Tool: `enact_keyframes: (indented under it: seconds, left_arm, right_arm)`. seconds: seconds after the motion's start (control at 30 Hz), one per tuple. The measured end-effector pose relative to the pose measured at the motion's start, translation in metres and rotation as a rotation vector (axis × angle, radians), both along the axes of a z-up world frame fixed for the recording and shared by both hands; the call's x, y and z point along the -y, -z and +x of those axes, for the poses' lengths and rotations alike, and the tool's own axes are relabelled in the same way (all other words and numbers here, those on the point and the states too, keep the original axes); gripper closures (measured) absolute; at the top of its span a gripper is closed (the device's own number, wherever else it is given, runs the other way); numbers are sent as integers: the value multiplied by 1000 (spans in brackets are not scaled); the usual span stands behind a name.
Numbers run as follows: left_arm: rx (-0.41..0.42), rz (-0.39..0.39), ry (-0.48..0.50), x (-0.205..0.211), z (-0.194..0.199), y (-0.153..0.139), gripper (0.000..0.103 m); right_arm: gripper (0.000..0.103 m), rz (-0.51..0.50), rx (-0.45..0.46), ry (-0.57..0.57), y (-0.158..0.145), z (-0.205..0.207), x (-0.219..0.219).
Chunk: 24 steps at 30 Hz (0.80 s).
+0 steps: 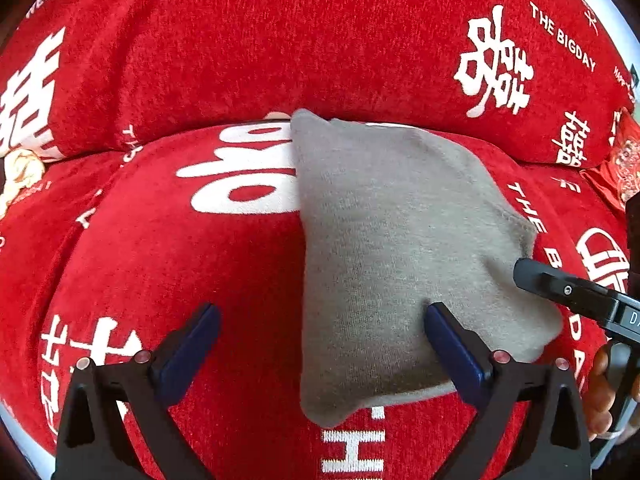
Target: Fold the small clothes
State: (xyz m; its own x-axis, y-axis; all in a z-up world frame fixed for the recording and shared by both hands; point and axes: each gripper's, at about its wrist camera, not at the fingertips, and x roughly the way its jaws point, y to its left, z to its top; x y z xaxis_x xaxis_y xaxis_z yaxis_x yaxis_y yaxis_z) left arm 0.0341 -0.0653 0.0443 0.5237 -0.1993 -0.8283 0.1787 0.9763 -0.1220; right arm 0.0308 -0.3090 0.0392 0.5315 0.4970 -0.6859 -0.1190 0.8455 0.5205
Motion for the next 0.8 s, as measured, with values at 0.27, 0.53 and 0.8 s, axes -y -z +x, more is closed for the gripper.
enact_keyframes:
  seconds: [0.27,0.53,0.8]
  left_arm:
    - [30,-6,33,-3,-6,-16,1]
    - [41,-7,42,-9,6,-26,1]
    - [-95,-101,59,-13,48,-8,1]
  right_arm:
    - [31,-44,73,62,-29,-29,25]
    - [29,-61,37,188,-36,-29,75]
    - [25,-29,-34,191,-22,-4,77]
